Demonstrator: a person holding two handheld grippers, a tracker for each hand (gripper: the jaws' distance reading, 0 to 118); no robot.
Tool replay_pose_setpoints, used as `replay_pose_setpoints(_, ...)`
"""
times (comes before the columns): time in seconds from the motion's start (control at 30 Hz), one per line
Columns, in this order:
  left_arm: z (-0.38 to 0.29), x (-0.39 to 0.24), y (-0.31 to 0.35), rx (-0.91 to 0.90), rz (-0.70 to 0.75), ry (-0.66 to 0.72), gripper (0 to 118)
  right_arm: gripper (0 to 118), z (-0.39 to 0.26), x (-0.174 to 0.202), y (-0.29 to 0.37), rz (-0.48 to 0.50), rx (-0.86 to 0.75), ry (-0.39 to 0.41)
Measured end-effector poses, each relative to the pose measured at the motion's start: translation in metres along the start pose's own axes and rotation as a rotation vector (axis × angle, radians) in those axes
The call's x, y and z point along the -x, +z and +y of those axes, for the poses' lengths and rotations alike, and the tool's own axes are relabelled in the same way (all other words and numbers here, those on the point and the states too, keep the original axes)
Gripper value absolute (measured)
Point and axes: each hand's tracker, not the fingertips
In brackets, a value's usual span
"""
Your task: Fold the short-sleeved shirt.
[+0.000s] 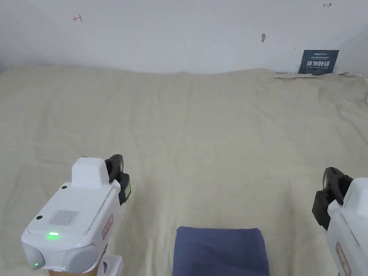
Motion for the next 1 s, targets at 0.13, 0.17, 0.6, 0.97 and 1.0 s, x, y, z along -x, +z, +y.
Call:
replay_pose_setpoints(0.13, -0.002, 0.004, 0.001, 0.005, 0.005, 0.011, 0, 0, 0.002, 0.004, 0.001, 0.002, 0.007, 0.0)
replay_pose_setpoints(0.17, -0.003, 0.004, 0.001, 0.005, 0.003, 0.02, 0, 0, 0.003, 0.005, 0.002, 0.004, 0.008, 0.001)
replay_pose_setpoints(0.6, -0.015, 0.007, 0.003, 0.052, -0.001, 0.031, 0, 0, -0.046, 0.041, -0.019, 0.064, 0.109, -0.049)
replay_pose_setpoints(0.97, -0.043, 0.013, 0.0, 0.186, -0.028, 0.016, 0, 0, -0.147, 0.071, -0.051, 0.084, 0.305, -0.042)
replay_pose_setpoints(1.0, -0.047, 0.013, -0.001, 0.204, -0.037, 0.017, 0, 0, -0.154, 0.072, -0.053, 0.083, 0.322, -0.043)
